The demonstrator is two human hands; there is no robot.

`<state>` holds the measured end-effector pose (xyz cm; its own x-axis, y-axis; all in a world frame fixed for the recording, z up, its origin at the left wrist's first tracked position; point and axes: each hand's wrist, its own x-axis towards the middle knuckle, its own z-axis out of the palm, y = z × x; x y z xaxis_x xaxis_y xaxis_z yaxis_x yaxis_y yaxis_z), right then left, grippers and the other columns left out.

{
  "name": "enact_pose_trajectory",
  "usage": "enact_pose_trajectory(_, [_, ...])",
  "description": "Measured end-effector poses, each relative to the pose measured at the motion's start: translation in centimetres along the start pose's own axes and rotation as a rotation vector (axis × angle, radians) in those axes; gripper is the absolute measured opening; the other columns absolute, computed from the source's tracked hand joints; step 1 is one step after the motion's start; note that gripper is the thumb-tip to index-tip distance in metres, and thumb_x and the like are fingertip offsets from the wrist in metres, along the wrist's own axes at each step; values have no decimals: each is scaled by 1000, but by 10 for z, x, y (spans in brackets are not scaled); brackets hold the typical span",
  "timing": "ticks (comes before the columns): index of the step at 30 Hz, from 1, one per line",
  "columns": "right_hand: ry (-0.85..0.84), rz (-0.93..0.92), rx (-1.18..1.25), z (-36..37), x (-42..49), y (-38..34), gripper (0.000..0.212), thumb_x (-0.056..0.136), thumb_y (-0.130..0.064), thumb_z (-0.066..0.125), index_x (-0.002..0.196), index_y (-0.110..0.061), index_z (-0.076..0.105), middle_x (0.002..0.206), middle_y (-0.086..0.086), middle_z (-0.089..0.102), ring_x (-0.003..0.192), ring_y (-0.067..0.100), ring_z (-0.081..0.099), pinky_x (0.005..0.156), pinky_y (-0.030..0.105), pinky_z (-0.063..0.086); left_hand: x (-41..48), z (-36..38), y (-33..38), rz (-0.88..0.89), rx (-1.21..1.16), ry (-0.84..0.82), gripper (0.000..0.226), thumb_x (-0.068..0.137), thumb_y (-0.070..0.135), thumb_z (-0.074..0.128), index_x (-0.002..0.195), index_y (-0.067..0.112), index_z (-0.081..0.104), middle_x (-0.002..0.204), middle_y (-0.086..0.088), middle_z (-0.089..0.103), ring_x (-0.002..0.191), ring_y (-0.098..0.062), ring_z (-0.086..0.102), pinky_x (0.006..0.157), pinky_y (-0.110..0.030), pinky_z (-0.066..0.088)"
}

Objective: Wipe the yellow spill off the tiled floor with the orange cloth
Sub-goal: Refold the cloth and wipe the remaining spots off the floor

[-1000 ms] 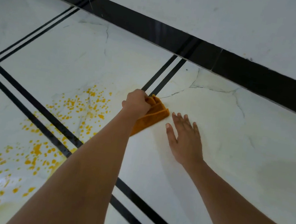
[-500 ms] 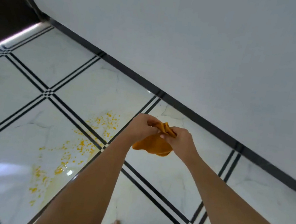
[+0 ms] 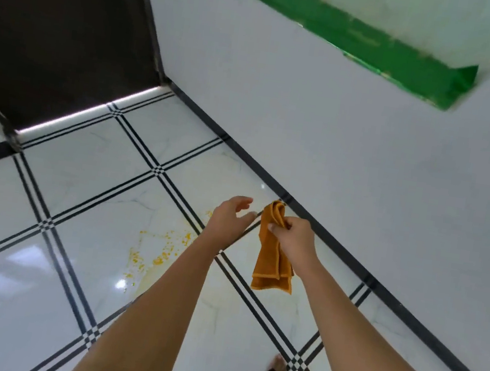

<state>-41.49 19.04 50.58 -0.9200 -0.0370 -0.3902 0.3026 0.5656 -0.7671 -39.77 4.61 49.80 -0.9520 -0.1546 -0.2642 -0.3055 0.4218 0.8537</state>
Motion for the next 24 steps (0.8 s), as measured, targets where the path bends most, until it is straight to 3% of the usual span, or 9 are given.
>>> enact_pose_trajectory(4, [16,-27,-16,61,-42,-42,21,87,-16,60,87,4,66,77,13,62,72,23,58,62,28,45,-43,-70,-36,-22,4,30,45,91,28,57,133,16,48,134,-6,53,124,-17,48,102,-30,37])
enact_pose_trajectory(8, [14,-14,-13,154,-86,-93,21,85,-11,60,87,9,64,78,23,63,71,29,59,61,29,43,-88,-170,-94,-38,26,19,49,90,30,57,136,18,45,136,-6,50,125,-20,46,96,-27,37])
enact_pose_trajectory(11, [3,-20,-16,210,-109,-134,16,84,-13,61,77,1,62,73,19,59,70,27,56,61,31,44,-110,-234,-128,-51,39,59,51,90,31,57,137,17,44,138,-7,49,128,-21,44,97,-27,35])
enact_pose_trajectory(16, [6,-57,11,293,-119,-196,24,84,-12,61,93,11,64,94,27,66,88,38,64,79,45,53,-118,-316,-168,-93,48,77,53,90,34,56,139,18,42,141,-6,47,130,-21,42,99,-29,34])
enact_pose_trajectory(18, [-11,-64,11,323,-113,-215,21,83,-11,61,84,10,63,83,25,66,79,37,64,70,41,54,-111,-343,-181,-103,67,85,53,91,34,56,139,17,41,141,-6,46,130,-22,42,99,-29,35])
enact_pose_trajectory(21, [-16,-57,43,362,-95,-239,12,82,-9,61,74,-1,63,69,14,55,65,24,52,56,29,40,-91,-382,-197,-106,141,55,55,91,34,56,140,16,39,142,-6,45,130,-22,42,101,-30,35])
enact_pose_trajectory(24, [-4,-38,50,397,-66,-259,20,83,-9,60,65,-8,52,60,7,48,56,20,47,51,26,34,-57,-419,-210,-105,232,16,57,91,34,56,141,16,36,144,-6,42,130,-23,42,103,-32,35])
